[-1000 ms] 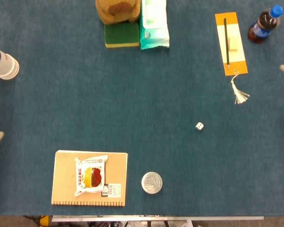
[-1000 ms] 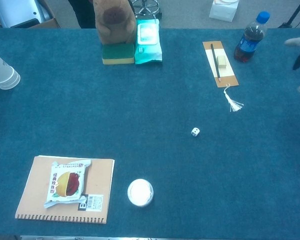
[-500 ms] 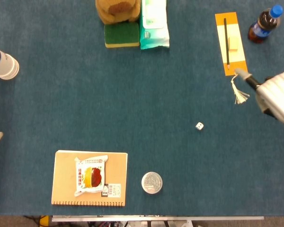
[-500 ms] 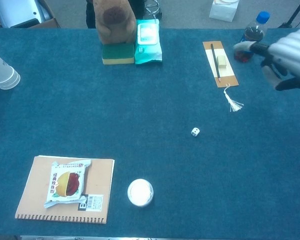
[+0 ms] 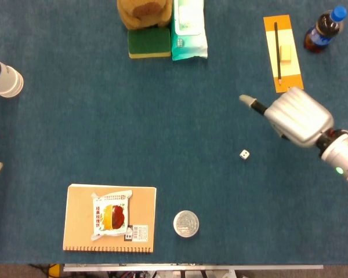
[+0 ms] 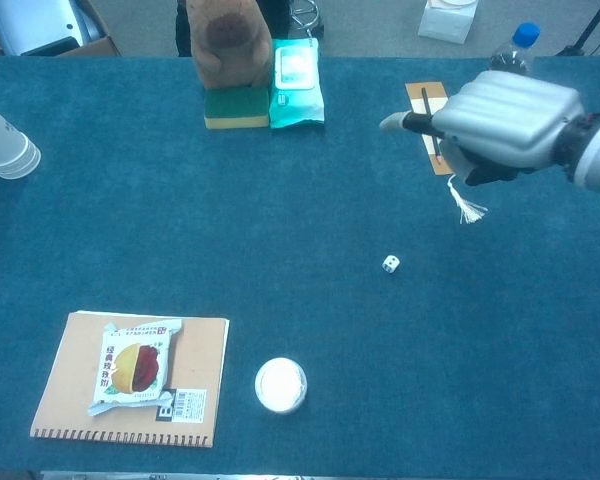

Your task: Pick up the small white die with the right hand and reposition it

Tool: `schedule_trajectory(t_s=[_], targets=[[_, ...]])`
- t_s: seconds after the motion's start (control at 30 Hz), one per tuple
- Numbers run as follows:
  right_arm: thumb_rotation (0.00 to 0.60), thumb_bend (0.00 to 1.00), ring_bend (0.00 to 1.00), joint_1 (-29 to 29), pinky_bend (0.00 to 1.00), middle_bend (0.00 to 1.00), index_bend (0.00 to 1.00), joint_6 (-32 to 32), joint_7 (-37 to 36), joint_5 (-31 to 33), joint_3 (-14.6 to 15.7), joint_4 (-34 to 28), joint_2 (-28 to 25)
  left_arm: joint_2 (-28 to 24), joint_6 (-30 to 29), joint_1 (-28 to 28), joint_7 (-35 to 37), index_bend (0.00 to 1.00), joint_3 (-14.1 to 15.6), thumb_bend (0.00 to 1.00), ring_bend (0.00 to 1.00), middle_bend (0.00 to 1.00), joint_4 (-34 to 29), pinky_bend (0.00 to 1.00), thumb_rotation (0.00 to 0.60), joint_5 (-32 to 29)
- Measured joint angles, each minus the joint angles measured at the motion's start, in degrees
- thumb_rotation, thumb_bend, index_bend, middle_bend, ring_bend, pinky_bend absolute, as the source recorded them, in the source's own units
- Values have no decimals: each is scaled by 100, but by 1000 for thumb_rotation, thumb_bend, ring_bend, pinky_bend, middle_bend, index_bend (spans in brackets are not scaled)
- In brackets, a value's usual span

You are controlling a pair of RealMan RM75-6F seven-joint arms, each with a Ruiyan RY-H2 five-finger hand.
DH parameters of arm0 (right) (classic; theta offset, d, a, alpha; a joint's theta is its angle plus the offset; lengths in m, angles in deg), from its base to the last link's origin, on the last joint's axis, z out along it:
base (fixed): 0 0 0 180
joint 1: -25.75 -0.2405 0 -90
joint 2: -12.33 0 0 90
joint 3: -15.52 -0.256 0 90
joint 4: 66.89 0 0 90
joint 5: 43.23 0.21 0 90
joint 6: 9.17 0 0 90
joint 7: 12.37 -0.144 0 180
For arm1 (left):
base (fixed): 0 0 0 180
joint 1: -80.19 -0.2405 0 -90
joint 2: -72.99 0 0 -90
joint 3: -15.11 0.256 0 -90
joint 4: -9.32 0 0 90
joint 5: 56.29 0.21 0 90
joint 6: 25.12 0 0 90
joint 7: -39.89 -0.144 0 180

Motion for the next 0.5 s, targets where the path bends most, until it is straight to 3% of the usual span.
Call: schedule_trajectory(t_s=[0.5], targets=[[600, 1000, 1000, -1053, 1000, 1000, 215, 469, 1122, 1765, 411, -305, 109, 44, 44, 12, 113, 0, 2, 38, 0, 0, 105, 200, 600, -16]])
